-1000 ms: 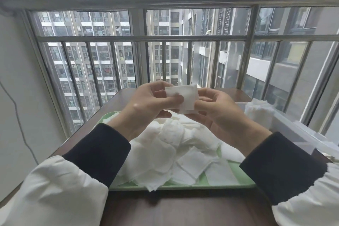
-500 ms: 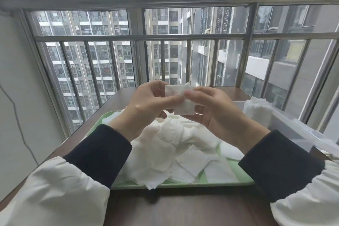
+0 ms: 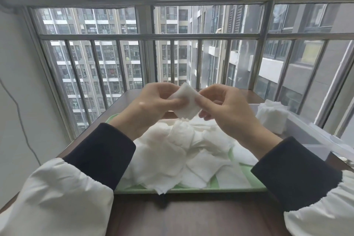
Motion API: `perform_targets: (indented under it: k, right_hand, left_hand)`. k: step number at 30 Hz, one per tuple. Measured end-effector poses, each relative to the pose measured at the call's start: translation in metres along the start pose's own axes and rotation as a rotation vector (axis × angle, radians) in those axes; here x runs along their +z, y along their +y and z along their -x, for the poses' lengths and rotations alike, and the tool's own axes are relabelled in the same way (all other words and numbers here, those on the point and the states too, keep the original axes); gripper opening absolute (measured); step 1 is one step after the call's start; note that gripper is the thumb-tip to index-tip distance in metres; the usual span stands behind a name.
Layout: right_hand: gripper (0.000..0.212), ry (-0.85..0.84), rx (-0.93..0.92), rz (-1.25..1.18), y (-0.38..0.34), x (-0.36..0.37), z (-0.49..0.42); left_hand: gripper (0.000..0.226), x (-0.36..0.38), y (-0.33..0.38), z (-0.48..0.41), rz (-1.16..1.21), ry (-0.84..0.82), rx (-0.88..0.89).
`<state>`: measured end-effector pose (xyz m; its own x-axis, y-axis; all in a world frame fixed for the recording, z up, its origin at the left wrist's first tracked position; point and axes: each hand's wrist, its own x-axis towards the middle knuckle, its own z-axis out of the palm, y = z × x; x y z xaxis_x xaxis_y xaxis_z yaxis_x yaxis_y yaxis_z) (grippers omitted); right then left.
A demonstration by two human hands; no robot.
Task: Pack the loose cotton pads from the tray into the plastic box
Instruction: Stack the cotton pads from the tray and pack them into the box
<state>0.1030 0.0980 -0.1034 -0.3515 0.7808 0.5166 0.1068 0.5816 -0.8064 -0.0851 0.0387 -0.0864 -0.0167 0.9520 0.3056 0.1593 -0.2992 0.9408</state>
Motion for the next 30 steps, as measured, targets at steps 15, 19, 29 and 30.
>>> perform_targets:
  k: [15, 19, 29, 30]
  right_hand:
    - [0.018, -0.352, 0.092, 0.354, 0.002, 0.012, 0.003]
    - [0.009, -0.327, 0.194, 0.129, -0.007, -0.002, 0.002]
    - [0.021, -0.252, 0.266, -0.389, -0.009, -0.014, 0.000]
    - [0.026, -0.245, 0.269, -0.438, -0.009, -0.014, 0.000]
  left_hand:
    - [0.021, -0.009, -0.003, -0.006, 0.165, 0.316, -0.127]
    - [0.018, -0.008, -0.004, -0.005, 0.161, 0.294, -0.125]
    - [0.020, -0.005, -0.009, -0.005, 0.045, 0.188, -0.134]
    - [0.020, -0.004, -0.008, -0.004, 0.045, 0.177, -0.130]
